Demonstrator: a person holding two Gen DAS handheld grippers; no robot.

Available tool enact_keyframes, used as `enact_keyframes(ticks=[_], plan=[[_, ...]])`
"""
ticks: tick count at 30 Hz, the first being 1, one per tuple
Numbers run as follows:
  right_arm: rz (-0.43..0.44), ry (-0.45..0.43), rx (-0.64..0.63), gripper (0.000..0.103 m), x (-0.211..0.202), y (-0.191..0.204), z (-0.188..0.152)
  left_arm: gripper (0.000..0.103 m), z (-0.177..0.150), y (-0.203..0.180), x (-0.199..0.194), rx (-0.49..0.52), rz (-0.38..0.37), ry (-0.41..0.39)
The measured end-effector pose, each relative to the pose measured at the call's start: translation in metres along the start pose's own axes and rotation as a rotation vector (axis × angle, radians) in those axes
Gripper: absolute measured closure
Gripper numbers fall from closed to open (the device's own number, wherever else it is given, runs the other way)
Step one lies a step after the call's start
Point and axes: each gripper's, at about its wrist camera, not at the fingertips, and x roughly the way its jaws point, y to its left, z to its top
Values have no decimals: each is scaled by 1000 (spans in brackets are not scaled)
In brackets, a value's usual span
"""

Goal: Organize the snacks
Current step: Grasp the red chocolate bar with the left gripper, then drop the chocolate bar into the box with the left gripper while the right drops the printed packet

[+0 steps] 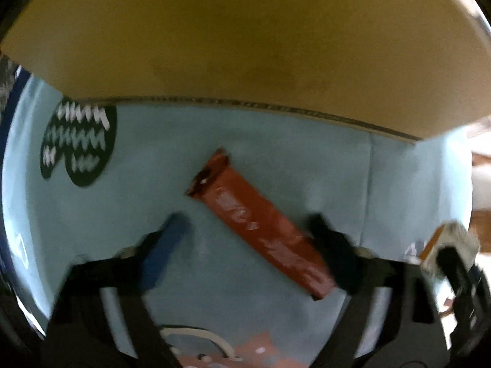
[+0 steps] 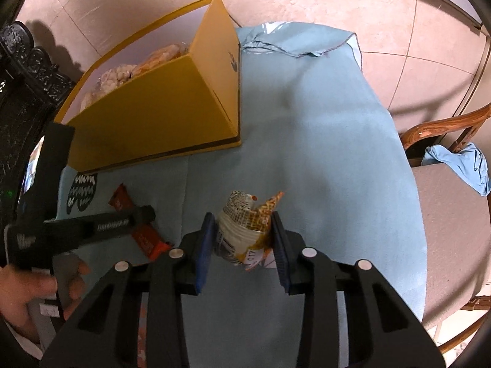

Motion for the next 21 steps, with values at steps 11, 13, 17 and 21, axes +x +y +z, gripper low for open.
enact_keyframes(ticks=[11,13,17,21], plan=[[42,-17,-55,67,-18,23,1,80,-45,84,-38,57,-155,-41],[53,-25,-71,67,-23,28,1,80,-54,94,-53,60,-157,-67],[82,-43,-89,67,-38,40,4,79,-49,106,-88,51,-160,-130],[116,-74,-111,67,-58,53,11,79,-40,102,-134,67,-162,-201]])
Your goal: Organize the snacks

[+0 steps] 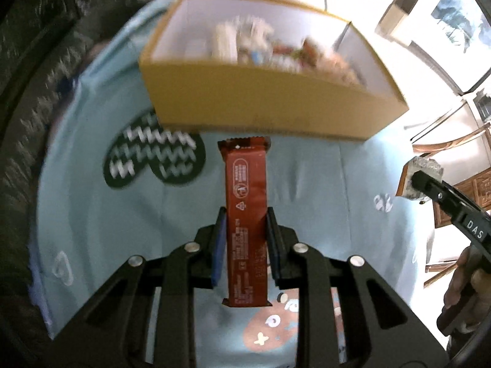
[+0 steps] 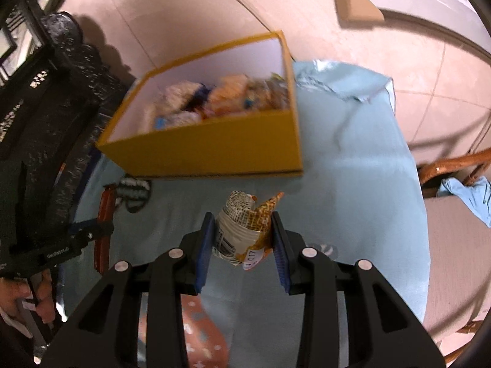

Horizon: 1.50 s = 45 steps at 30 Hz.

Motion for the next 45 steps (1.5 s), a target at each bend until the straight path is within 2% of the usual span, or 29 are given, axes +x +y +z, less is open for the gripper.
enact_keyframes(ticks=[6,16,23,28,33,34,35,36,37,39,40,45], plan=[[32,-60,-34,66,-22,19,29,79,35,-11,-41,20,4,-113],[59,-173,-78,66,-20,44,102,79,118,-25,-51,6,-14,-228],[21,-166,-27,66,33,37,147,79,165,-26,-8,-11,13,-199],[-26,-127,-22,66,69,34,158,79,183,-21,31,-35,52,-163],[-50,-112,-16,65,84,37,160,79,188,-19,46,-48,77,-147],[-56,-110,-15,64,85,38,161,75,187,-18,47,-54,98,-144],[-72,-97,-13,54,86,38,160,49,186,-17,46,-58,126,-151],[-95,-88,-6,39,86,38,159,27,186,-17,44,-58,153,-156],[-124,-101,5,37,80,36,157,3,183,-20,38,-46,220,-180],[-110,-128,8,36,69,35,150,3,178,-24,29,-12,270,-214],[-95,-120,8,36,65,35,146,3,175,-25,25,6,259,-213],[-28,-66,61,35,45,30,110,3,148,-22,6,-34,217,-209]])
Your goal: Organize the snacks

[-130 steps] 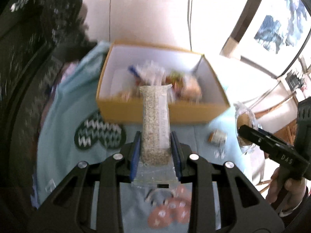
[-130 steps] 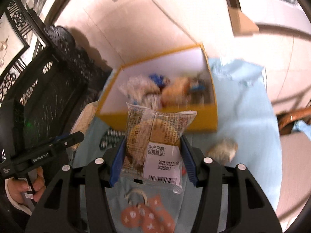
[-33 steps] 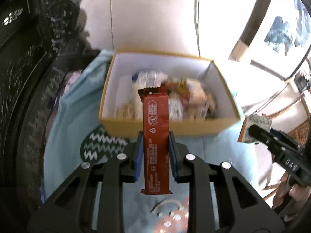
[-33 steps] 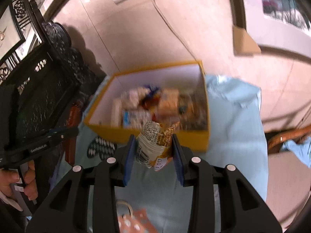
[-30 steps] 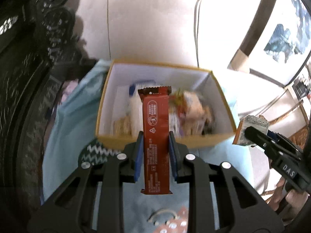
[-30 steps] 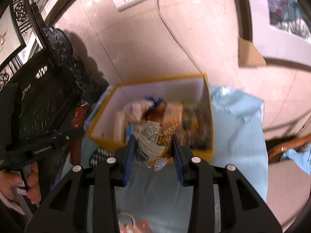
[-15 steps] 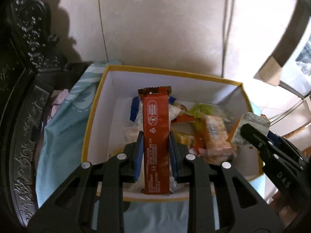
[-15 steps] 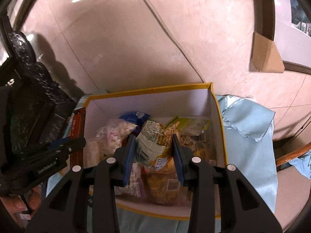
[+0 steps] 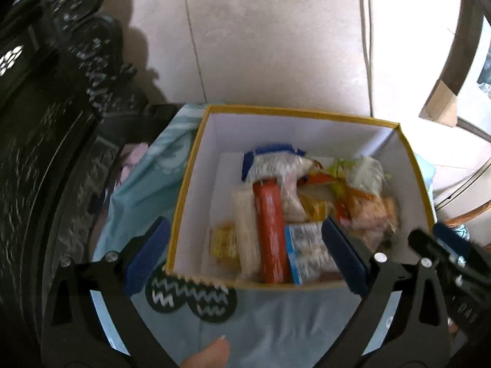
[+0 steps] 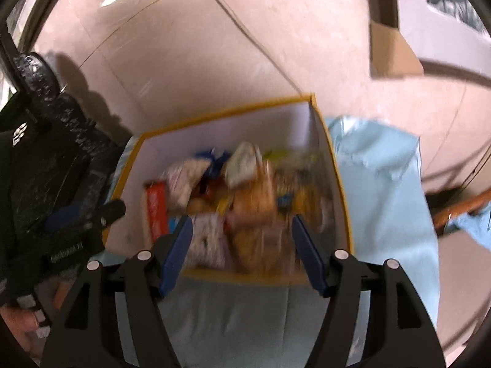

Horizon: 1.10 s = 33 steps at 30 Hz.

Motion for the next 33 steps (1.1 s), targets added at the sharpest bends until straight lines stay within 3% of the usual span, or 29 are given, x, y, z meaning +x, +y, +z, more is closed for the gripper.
enact_keyframes(ticks=[7,16,33], plan=[[12,-2,-19,35,-47,7,-48,3,-45,8,-37,-45,-62,13],[16,9,-41,35,-82,20,-87,3,-96,6,-71,-11,-88,34],[7,23,-74,35,-105,37,-125,2,-132,10,-111,24,-104,21]])
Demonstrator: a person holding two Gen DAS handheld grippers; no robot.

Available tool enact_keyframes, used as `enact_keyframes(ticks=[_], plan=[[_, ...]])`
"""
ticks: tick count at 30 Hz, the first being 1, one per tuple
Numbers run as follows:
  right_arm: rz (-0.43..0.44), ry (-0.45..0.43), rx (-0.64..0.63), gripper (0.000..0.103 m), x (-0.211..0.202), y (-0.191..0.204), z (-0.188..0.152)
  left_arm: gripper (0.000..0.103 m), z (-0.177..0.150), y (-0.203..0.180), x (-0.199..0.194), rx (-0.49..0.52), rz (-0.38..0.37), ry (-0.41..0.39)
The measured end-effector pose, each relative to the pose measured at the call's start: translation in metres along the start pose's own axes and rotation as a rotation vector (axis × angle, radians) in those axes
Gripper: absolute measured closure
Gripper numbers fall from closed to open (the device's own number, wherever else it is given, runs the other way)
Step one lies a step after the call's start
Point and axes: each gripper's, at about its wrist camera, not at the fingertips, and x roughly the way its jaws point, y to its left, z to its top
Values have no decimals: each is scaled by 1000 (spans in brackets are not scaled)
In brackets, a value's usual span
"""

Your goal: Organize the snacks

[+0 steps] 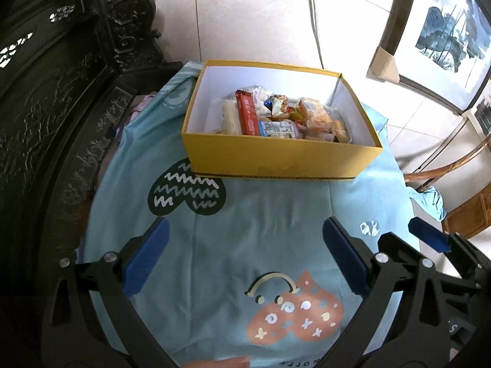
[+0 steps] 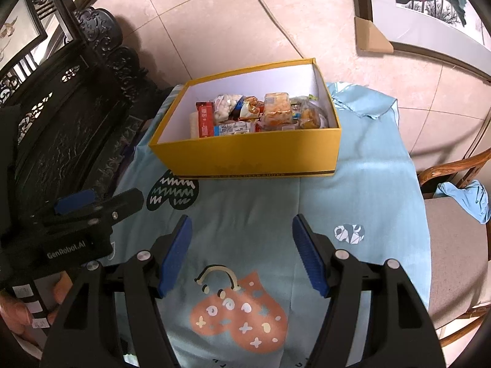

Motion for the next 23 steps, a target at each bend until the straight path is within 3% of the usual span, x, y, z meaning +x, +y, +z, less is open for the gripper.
enact_keyframes(ticks=[7,11,23], plan=[[1,-7,-10,35,-3,4,-2,2,-4,2,-3,7,0,2],[-5,-6,-12,35,-4,4,-3,2,-7,3,-9,-6,15,-43],[-6,-29,-18,34,-13,0,1,2,-6,-1,-14,23,28,-26]])
